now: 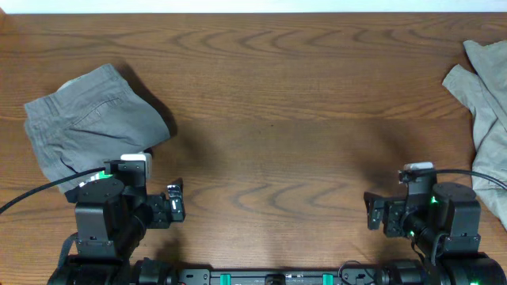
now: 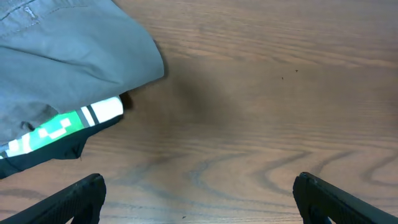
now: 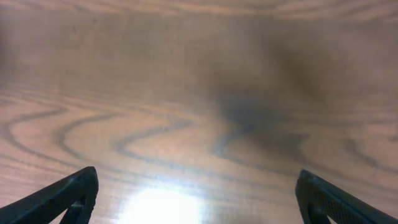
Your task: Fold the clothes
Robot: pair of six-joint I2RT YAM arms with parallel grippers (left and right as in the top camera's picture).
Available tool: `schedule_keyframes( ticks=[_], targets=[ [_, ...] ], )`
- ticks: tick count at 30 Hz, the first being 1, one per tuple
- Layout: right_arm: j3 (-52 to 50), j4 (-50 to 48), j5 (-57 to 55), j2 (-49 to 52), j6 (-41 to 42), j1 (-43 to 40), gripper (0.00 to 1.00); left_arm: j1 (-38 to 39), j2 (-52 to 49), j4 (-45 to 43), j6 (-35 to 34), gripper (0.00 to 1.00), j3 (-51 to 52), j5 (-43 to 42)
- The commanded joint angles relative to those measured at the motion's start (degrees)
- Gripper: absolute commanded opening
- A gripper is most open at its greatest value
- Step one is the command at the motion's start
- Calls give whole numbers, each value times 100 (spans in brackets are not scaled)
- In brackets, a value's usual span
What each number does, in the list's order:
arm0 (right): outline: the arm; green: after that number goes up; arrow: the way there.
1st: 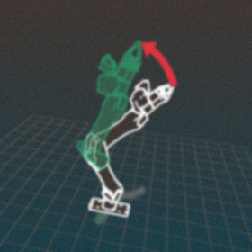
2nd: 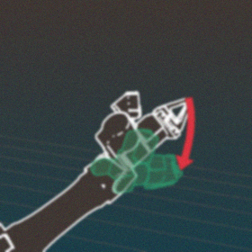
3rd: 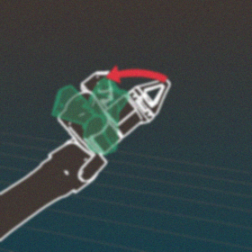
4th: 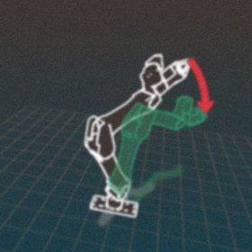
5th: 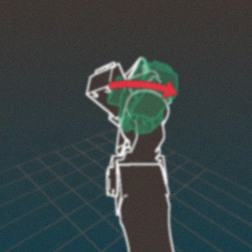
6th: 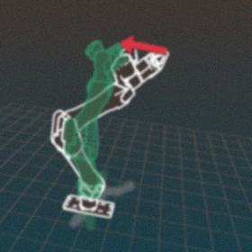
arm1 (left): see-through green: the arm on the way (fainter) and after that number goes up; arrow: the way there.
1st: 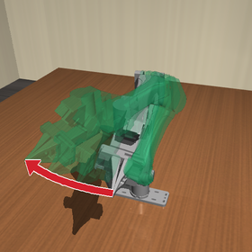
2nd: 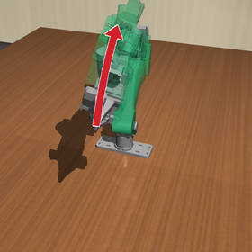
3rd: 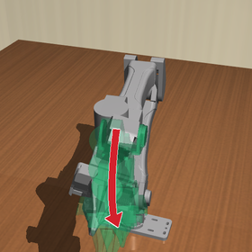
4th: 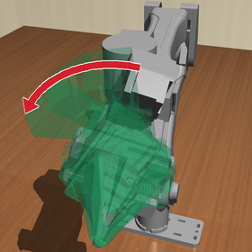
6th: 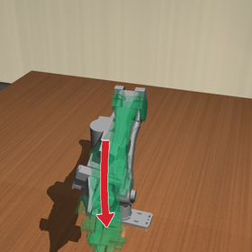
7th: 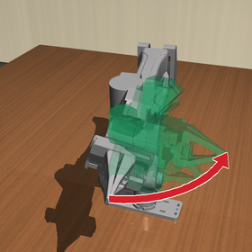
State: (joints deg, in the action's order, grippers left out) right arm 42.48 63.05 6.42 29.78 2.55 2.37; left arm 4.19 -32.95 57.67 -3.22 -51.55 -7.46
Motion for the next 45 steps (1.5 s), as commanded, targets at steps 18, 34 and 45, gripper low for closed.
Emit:
schedule_keyframes(
  ticks=[18,34,45],
  targets=[
    [-160,-46,87,-1027,-11,-48,99,9,11,11,-72,98,24,59],
    [-2946,-3703,479,-2946,-201,-48,99,9,11,11,-72,98,24,59],
    [-4216,-6074,474,-2951,-579,-48,99,9,11,11,-72,98,24,59]
  ],
)
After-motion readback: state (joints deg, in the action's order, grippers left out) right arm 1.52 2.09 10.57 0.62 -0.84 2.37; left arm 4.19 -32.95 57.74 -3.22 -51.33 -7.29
